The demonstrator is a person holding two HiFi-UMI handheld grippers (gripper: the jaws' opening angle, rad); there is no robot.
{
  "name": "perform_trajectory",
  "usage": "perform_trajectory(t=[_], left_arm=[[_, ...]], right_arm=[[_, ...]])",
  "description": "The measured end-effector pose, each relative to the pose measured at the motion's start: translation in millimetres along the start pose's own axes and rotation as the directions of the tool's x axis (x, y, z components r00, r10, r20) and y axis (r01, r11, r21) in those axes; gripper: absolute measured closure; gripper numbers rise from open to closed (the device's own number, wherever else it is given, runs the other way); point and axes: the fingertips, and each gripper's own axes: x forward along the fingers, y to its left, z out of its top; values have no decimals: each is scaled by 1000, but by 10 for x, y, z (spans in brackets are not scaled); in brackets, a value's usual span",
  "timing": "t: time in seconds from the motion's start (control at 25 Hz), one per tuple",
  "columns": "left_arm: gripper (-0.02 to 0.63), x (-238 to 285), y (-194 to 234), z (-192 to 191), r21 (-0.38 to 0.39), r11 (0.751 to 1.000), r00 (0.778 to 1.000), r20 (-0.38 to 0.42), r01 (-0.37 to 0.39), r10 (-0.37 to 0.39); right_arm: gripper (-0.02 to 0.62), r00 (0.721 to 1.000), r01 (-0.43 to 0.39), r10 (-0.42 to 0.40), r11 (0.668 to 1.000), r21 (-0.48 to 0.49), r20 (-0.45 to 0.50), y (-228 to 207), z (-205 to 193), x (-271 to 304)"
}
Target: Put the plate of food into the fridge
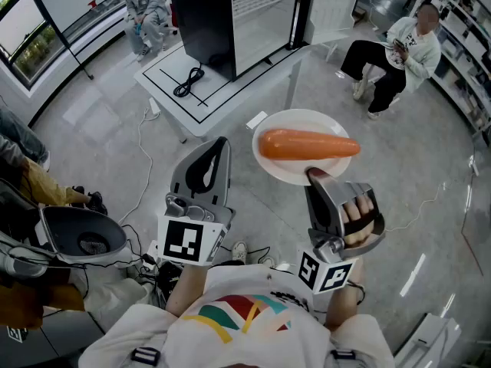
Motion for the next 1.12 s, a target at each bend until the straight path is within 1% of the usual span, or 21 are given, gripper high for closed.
perform_trajectory(t=[0.44,0.72,1.12], left_arm=[[601,0,-144,0,5,1000,1000,3,7,-7],[601,-14,-255,29,12,1000,1000,9,-3,3],[601,7,-492,11,20,999,999,7,-36,36]], right_arm=[[568,1000,6,-6,1000,-7,5,4,-65,-103],[568,999,9,-9,1000,5,48,-17,-91,-222],[568,998,-2,2,1000,12,67,-8,-343,-376]])
